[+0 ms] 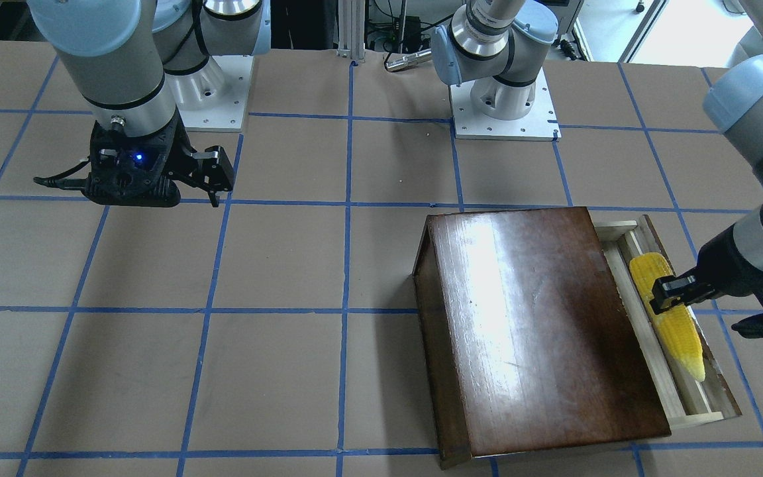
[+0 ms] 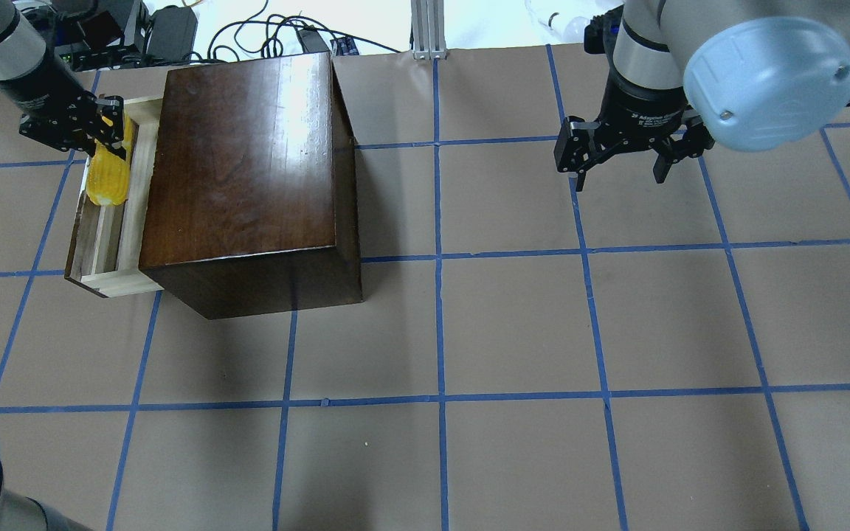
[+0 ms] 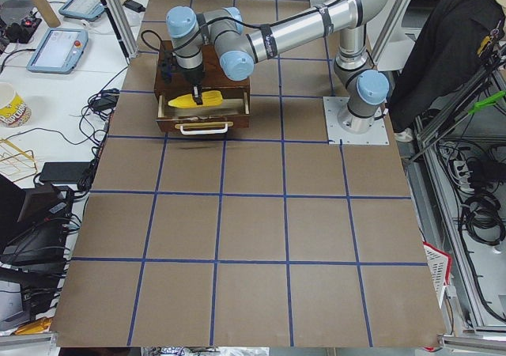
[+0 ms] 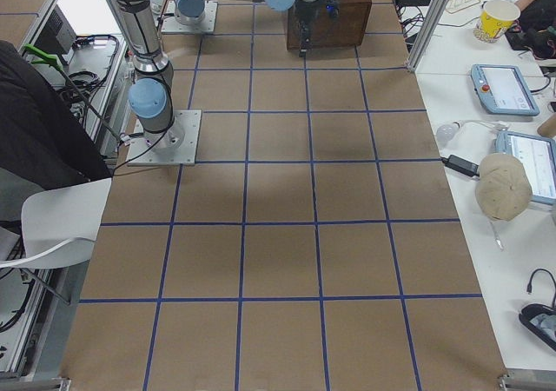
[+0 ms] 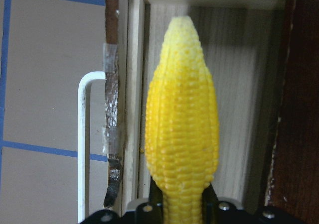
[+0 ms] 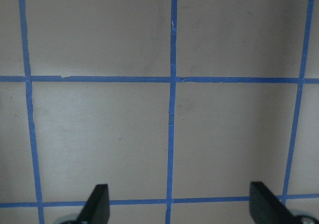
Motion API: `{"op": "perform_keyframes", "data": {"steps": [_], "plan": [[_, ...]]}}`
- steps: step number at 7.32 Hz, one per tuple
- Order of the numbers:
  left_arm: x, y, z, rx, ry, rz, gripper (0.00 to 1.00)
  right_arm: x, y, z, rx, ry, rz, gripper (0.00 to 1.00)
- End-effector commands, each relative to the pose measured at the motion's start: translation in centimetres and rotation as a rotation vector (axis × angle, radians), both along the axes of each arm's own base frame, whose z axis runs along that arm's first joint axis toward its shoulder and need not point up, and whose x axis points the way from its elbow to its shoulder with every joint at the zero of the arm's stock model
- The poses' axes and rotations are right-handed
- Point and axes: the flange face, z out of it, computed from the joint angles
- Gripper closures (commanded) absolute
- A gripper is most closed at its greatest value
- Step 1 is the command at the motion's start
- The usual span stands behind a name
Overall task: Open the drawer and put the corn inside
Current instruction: 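Carry the corn over the open drawer and release it inside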
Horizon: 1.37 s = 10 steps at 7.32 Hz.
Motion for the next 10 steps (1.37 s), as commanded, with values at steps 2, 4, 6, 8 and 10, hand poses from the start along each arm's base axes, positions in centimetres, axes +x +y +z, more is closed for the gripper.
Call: {"op": "perform_keyframes", "data": {"steps": [2,4,6,8,10], "plan": [[0.0,0.3,0.7,-0.006,-0.006,-0.065,0.0,0.0,0.0,-0.1,0.001,0.0,0.0,0.0],[0.0,0.7,2.8,-0.027,-0.015,-0.065,0.0,0.0,0.0,0.0,0.0,0.0,0.0,0.0],[-1.9,1.8,6.7,-0.066,-0.02,-0.082,0.0,0.0,0.0,0.1,-0.002,0.0,0.0,0.0],[-9.4,3.6,10.2,-0.096,-0.037,-0.188,0.0,0.0,0.0,0.0,0.0,0.0,0.0,0.0],[-16.2,6.5,11.7,-0.074,-0.015,-0.23,0.0,0.0,0.0,0.0,0.0,-0.003,0.0,0.0]]}}
